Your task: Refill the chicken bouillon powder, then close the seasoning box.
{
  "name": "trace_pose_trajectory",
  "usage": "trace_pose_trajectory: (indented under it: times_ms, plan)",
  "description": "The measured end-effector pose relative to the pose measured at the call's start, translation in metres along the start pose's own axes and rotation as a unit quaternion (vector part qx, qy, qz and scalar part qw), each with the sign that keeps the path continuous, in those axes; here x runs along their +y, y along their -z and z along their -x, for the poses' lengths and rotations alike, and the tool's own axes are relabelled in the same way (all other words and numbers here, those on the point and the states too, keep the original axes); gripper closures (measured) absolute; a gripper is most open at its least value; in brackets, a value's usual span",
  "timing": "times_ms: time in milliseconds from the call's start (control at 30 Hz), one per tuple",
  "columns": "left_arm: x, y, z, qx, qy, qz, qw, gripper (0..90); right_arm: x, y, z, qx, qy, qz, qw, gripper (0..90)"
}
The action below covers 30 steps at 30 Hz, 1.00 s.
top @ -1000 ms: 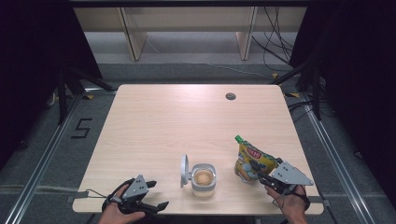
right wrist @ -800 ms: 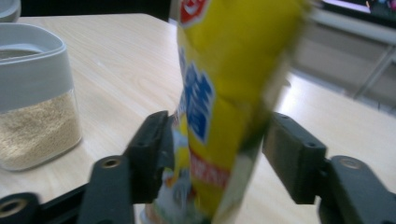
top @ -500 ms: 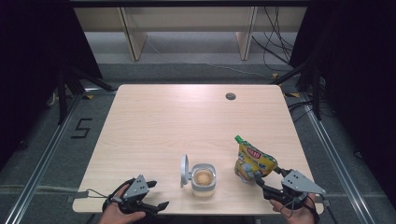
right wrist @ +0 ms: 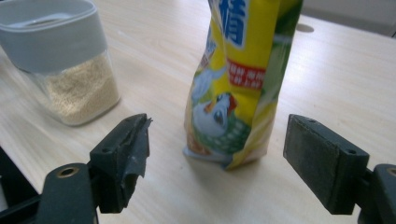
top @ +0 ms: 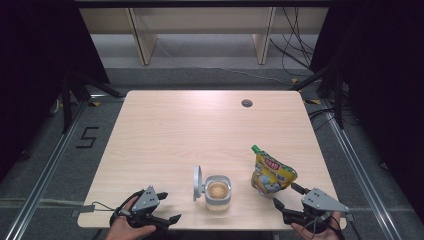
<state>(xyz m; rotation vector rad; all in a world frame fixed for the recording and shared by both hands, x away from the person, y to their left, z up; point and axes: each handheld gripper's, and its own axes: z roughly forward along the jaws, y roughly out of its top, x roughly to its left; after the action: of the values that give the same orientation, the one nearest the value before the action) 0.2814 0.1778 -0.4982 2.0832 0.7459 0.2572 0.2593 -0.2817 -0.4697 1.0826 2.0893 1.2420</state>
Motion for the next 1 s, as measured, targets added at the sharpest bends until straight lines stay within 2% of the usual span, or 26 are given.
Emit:
trace_pose_trajectory:
  times_ms: [33,67,100,133,167,200,233,267,300,333,367,400,433,467,533,600,700,767,800,900,933,967,1000]
  plan:
    - [0.001,-0.001,0.002,-0.004,0.002,0.012,0.9999,15.7,-0.001,0.001,0.000,0.003,-0.001,0.001,1.0000,23.9]
    - [0.002,0.000,0.001,-0.003,-0.004,0.004,1.0000,15.7,-0.002,0.002,0.001,-0.003,0.010,0.002,0.9999,25.1]
    - [0.003,0.000,0.000,0.000,-0.012,-0.001,0.9999,15.7,-0.003,0.004,0.001,-0.005,0.009,0.010,0.9999,25.7]
    - [0.004,-0.001,0.002,0.000,-0.004,0.009,0.9999,15.7,-0.003,0.007,0.001,-0.011,0.000,0.014,0.9998,25.4]
    - [0.006,0.001,0.001,0.003,-0.012,-0.004,0.9999,15.7,-0.004,0.009,0.004,-0.013,0.008,0.022,0.9996,24.8]
    - [0.006,0.000,0.003,0.002,-0.001,0.010,1.0000,15.6,-0.005,0.011,0.003,-0.011,-0.009,0.017,0.9997,24.8]
    - [0.007,0.001,0.001,0.004,-0.014,0.000,0.9999,15.7,-0.006,0.013,0.003,-0.012,-0.010,0.016,0.9998,24.7]
    - [0.008,0.000,0.004,0.002,0.001,0.012,0.9999,15.7,-0.007,0.015,0.004,-0.012,-0.012,0.016,0.9997,24.5]
    - [0.009,0.000,0.002,0.004,-0.008,0.005,0.9999,15.7,-0.009,0.017,0.000,-0.017,-0.028,0.007,0.9994,24.2]
    - [0.011,0.000,0.002,0.004,0.002,0.008,1.0000,15.7,-0.009,0.017,0.003,-0.014,-0.011,0.011,0.9998,23.9]
    - [0.012,0.000,0.002,0.004,0.003,0.006,1.0000,15.7,-0.010,0.017,0.002,-0.011,-0.014,0.005,0.9998,23.7]
    - [0.014,0.000,0.002,0.007,0.001,0.011,0.9999,15.7,-0.011,0.018,-0.001,-0.012,-0.028,-0.003,0.9995,23.5]
    - [0.015,0.000,0.002,0.006,0.002,0.011,0.9999,15.7,-0.012,0.017,-0.002,-0.008,-0.022,-0.006,0.9997,23.5]
    - [0.017,0.001,0.000,0.009,-0.009,0.002,0.9999,15.7,-0.012,0.016,0.000,-0.003,-0.009,-0.008,0.9999,23.4]
    - [0.020,0.001,0.003,0.006,-0.003,0.013,0.9999,15.7,-0.014,0.015,-0.002,-0.001,-0.007,-0.017,0.9998,23.5]
    - [0.025,0.002,0.004,0.006,-0.006,0.012,0.9999,16.1,-0.014,0.014,-0.003,0.002,0.003,-0.024,0.9997,23.3]
    - [0.031,0.003,0.004,0.005,-0.016,0.009,0.9998,19.4,-0.014,0.014,-0.005,-0.001,0.005,-0.033,0.9994,23.5]
    - [0.035,0.002,0.005,0.001,-0.016,0.017,0.9997,25.8,-0.015,0.013,-0.004,0.004,0.003,-0.032,0.9995,23.7]
    - [0.039,0.003,0.005,-0.005,-0.023,0.016,0.9996,29.1,-0.015,0.014,-0.004,0.001,0.004,-0.035,0.9994,23.8]
    - [0.044,0.005,0.008,0.003,-0.048,0.025,0.9985,50.4,-0.015,0.014,-0.003,-0.002,0.012,-0.032,0.9994,24.2]
    - [0.045,0.007,0.008,0.005,-0.054,0.016,0.9984,56.5,-0.015,0.013,-0.003,0.005,0.010,-0.032,0.9994,24.4]
    - [0.046,0.006,0.009,0.000,-0.057,0.022,0.9981,62.3,-0.014,0.014,-0.004,0.000,0.012,-0.034,0.9994,24.6]
    - [0.047,0.006,0.010,0.004,-0.064,0.027,0.9975,67.6,-0.015,0.015,-0.005,-0.006,0.003,-0.037,0.9993,24.7]
